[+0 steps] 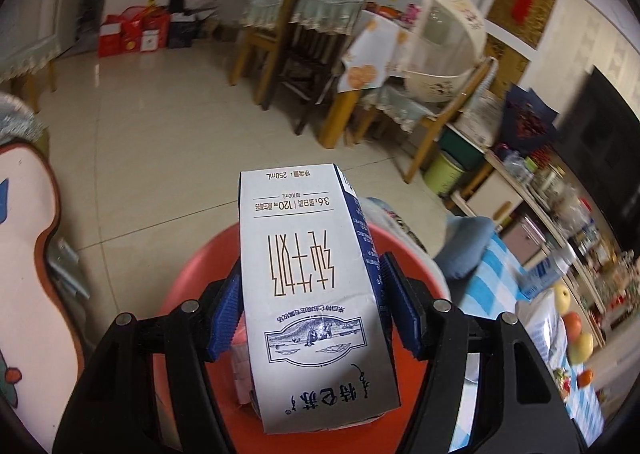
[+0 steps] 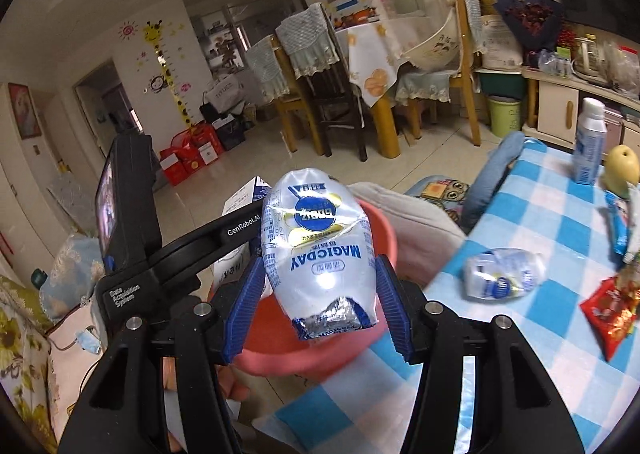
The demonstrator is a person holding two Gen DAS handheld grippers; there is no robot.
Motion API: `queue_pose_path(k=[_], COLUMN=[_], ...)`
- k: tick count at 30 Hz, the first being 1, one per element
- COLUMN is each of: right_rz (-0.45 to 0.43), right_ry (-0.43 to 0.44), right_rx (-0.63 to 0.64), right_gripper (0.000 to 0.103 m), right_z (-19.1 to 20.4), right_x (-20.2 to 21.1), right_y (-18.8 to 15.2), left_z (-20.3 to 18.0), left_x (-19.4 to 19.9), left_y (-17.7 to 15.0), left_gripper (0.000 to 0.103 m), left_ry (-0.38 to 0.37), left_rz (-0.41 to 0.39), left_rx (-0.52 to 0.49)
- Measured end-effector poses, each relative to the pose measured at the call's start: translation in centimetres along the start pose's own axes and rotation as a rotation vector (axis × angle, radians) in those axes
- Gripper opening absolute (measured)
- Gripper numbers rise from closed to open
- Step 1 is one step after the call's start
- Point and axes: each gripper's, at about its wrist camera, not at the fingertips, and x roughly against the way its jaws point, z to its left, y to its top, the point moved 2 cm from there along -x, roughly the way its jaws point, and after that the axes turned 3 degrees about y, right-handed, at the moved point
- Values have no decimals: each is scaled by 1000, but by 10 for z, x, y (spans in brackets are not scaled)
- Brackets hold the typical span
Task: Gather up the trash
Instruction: 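Open both tools to drop the carton and bottle into the bucket, then move both tools back toward the remaining snacks on the table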
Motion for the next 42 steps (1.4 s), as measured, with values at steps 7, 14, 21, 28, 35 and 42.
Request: queue_pose_path(k=[7,14,21,28,35,42], right_rz=[32,-9,6,34,38,4], right_ry=[-41,-169,-234,-282,-301,-297], right_rx=[-35,26,10,-7,-10,-32], right_gripper=[84,89,89,95,95,95], right_z=[-3,-13,-36,-48,-56,-64], right_x=[-23,6,36,57,76,95], right_y=[-5,-20,-41,-64,-76,-79], left_z=[11,-10,-32,-52,-76,-101], left_x=[-12,-3,4,20,25,33], left_y=[-1,-5,-13,-18,-29,-44], left_gripper=[70,74,80,80,80,80], left_ry=[78,57,-8,-113,-175,-206], left_rz=[48,-3,-37,-74,-68,-83], left_rx=[6,-71,-148,-186,-248,-328])
